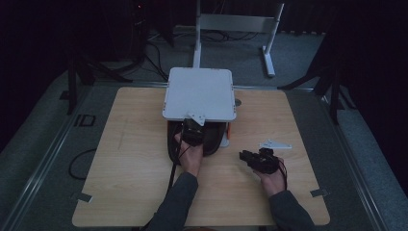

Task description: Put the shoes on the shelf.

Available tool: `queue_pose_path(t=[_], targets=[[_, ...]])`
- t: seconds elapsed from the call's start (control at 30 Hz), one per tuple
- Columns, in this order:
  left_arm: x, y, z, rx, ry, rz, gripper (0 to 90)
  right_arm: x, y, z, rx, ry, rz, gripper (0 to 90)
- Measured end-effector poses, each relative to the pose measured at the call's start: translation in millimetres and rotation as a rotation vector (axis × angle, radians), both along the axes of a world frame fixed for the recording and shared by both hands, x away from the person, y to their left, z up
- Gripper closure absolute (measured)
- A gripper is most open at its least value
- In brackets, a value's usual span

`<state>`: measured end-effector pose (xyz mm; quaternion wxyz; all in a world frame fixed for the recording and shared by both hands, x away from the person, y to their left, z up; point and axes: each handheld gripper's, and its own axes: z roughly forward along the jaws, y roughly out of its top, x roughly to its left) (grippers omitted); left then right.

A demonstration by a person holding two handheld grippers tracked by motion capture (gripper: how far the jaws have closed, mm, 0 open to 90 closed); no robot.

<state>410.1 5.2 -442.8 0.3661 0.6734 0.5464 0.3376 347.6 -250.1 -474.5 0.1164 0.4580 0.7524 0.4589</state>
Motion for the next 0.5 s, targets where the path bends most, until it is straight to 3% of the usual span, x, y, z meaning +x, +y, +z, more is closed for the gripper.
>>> queue_pose_path(t=[0.33,0.5], targets=[[12.2,-2.1,1.4,0.013,-0.025,-0.005,78.2,-0.1,0.0,-0.1,0.001,0.000,-0.002,74.2],[19.6,-4.2,2.8,0.009,-0.076,-0.018,77.1,-0.6,0.1,0.1,0.000,-0.001,-0.001,74.1]])
